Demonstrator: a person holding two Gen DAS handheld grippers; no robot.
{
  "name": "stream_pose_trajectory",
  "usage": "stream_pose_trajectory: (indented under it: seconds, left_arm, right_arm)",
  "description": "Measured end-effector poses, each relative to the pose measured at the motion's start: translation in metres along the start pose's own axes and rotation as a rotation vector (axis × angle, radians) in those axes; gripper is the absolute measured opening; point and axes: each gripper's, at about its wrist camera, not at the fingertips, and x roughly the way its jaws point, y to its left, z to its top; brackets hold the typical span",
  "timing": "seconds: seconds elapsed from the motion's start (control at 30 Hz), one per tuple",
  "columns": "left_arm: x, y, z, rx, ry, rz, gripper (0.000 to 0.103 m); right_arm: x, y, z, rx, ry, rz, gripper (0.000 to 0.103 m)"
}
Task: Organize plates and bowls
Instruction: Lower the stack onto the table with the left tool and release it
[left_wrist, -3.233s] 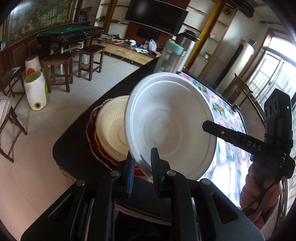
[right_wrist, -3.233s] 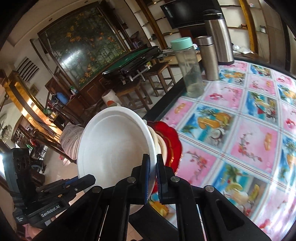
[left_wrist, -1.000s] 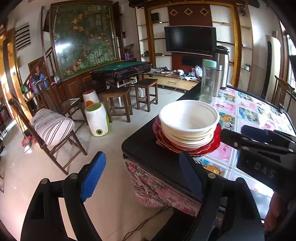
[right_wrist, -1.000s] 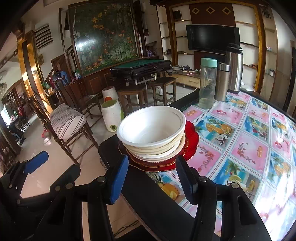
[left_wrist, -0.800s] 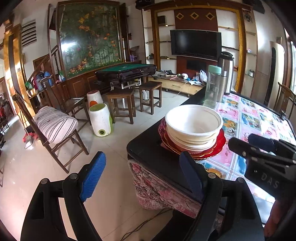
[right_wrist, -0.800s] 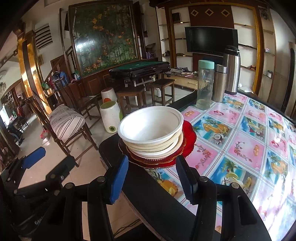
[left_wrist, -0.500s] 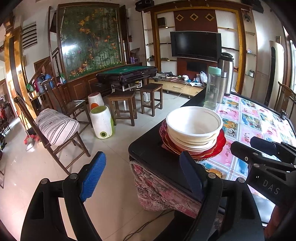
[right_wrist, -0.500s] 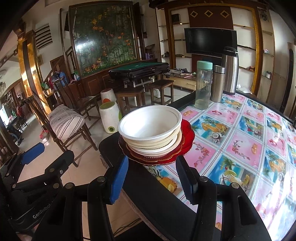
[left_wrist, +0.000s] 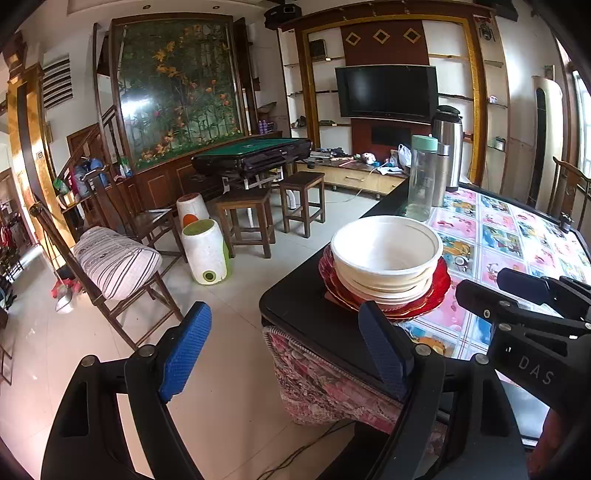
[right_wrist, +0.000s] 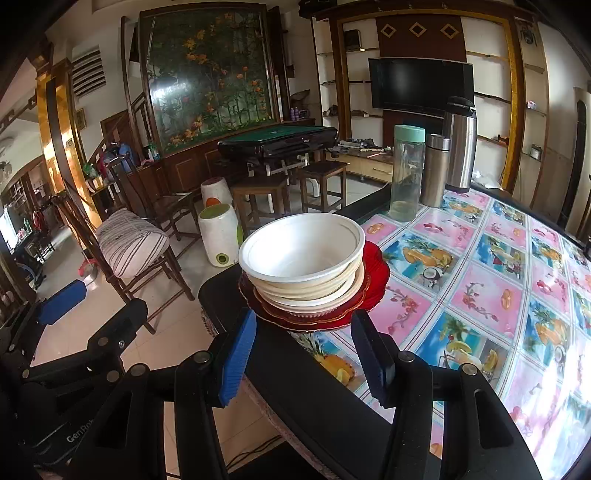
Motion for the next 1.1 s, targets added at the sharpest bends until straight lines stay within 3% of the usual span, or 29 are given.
stream_pose_trajectory:
  seconds: [1.1]
  left_arm:
    - [0.011,0.000,0.002,0.038,0.023,-0.038,0.084]
  right_arm:
    - [0.010,0.001,0.005,0.007,0.012,-0.007,0.056]
